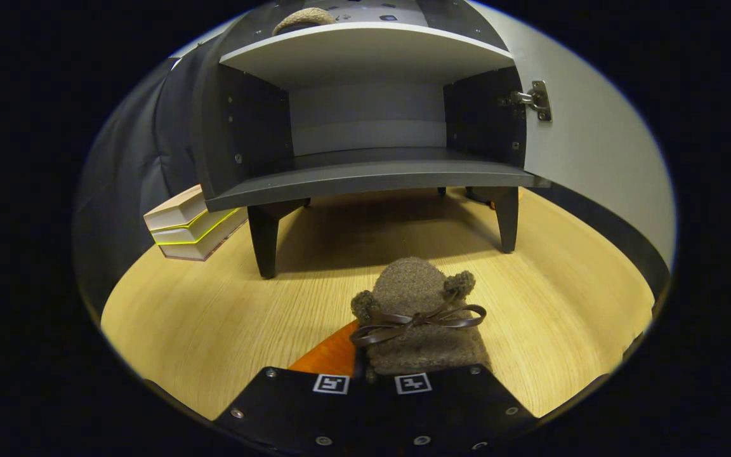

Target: Open the shoe cabinet door, grab the shoes and put them into the shoe cabinet, then close the shoe cabinet door.

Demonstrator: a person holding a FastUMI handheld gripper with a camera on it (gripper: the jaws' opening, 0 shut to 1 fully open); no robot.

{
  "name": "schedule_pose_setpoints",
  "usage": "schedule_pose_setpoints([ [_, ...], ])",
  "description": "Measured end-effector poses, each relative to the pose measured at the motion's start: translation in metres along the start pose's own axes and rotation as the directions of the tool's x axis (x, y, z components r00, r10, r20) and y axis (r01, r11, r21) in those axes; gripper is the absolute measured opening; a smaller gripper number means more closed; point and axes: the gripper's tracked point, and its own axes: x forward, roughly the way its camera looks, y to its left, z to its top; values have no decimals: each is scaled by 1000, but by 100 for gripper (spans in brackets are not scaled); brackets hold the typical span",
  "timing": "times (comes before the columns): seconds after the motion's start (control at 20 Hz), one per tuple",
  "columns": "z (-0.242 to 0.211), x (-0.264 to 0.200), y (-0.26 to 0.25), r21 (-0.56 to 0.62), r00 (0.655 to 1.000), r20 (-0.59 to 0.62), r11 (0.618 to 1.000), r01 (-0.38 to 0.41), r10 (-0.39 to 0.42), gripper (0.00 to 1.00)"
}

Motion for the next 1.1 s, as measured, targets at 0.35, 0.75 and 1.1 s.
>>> schedule_pose_setpoints([
  [0.35,15,-22,0,-4,999,19,1000,-26,26,7],
  [0.75,61,-116,6,-24,998,57,1000,-18,19,7],
  [1.1,154,-205,12,-41,992,126,999,7,-2,7],
])
